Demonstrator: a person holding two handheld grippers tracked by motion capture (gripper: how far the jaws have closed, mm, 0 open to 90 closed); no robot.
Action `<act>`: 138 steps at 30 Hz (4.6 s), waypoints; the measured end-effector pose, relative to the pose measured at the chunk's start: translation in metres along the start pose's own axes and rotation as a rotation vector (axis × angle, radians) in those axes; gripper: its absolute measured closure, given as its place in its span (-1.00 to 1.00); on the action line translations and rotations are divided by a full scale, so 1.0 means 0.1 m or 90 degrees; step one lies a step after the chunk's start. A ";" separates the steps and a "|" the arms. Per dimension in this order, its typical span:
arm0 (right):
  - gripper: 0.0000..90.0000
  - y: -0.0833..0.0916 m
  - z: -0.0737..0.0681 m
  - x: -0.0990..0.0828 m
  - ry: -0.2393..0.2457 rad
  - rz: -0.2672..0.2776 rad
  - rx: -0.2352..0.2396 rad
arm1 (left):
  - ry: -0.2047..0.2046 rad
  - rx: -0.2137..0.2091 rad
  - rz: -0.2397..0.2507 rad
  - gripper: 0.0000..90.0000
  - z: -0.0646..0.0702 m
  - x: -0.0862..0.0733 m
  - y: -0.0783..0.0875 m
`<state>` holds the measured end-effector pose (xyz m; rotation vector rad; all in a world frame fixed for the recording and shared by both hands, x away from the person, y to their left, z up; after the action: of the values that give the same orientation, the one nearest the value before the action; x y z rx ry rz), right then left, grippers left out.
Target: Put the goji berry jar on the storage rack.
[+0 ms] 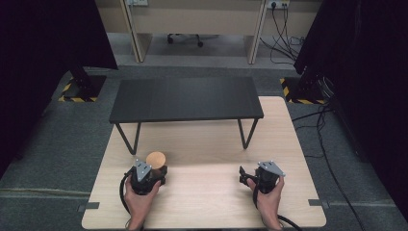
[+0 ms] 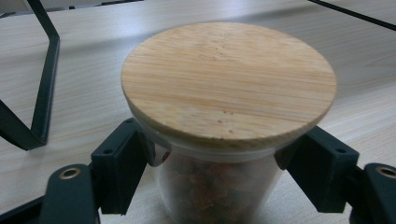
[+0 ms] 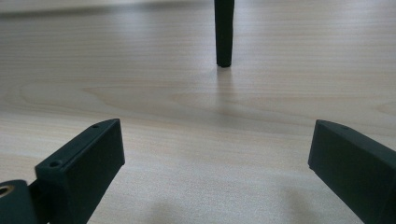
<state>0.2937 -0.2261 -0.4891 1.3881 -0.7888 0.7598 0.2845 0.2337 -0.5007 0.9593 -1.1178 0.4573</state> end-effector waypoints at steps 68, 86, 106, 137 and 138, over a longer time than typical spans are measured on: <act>-0.92 -0.01 0.02 0.02 0.003 -0.010 0.010 | -0.092 -0.042 0.107 -0.44 0.42 1.34 0.58; -0.91 -0.03 0.03 0.03 0.005 -0.016 0.017 | -0.113 -0.024 0.111 -0.44 0.37 1.80 0.53; -0.90 -0.03 0.04 0.03 0.004 -0.019 0.024 | -0.113 0.022 0.086 -0.44 0.15 2.16 0.02; -0.90 -0.03 0.03 0.04 0.014 -0.018 0.023 | -0.028 -0.019 0.088 -0.44 -0.13 2.23 -0.24; -0.90 -0.03 0.03 0.04 0.014 -0.018 0.023 | -0.027 -0.019 0.088 -0.44 -0.13 2.23 -0.24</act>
<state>0.2986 -0.2289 -0.4877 1.4187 -0.7401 0.7688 0.3995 0.2005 -0.3108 0.8726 -1.2317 0.5332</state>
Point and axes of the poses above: each handheld gripper's, and its own axes: y roughly backward along the jaws, x roughly out of its top, z roughly to its right, the point moved 5 cm from there along -y, roughly forward along the jaws, and after that the axes turned 15 degrees about -x, right-handed, at the moved point
